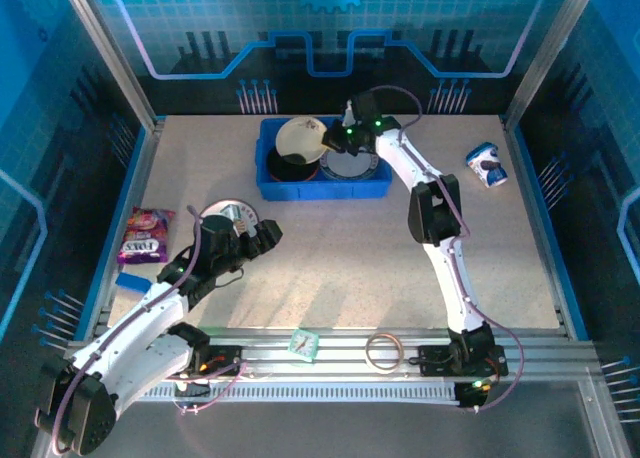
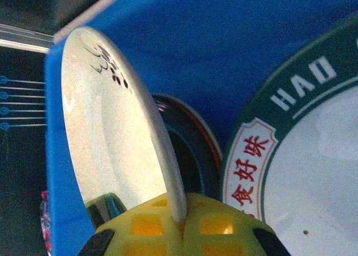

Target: Place the plates into the plastic bin on the countertop

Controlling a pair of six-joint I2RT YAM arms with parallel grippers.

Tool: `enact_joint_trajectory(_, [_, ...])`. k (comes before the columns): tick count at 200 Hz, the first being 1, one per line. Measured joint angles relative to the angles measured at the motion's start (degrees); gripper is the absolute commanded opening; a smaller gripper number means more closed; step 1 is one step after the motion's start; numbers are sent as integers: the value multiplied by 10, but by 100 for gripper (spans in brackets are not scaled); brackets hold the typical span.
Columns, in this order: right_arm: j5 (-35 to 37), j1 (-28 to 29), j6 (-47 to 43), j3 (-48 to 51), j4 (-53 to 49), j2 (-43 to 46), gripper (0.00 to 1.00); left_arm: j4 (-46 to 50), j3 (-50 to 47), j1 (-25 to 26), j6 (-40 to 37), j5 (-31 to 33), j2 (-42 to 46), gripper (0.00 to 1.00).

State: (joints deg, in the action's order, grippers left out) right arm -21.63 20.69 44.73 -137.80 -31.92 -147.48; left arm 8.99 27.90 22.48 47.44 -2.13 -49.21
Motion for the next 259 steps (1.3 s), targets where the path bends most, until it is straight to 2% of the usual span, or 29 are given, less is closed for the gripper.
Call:
enact_joint_trajectory(155, [-12,32,-5,1,-13,-32,0,2,-7,-2,0,8,0,99])
enact_joint_trajectory(190, [-13,33,-26,-20,-31,-37,21,6,-7,-2,0,9,-3,99])
enact_joint_trajectory(237, [9,45,-76,-38,-87,-39,26,21,-5,-5,-11,12,-3,99])
enact_joint_trajectory(259, [21,48,-99,-38,-98,-34,33,30,2,-16,-18,13,-3,99])
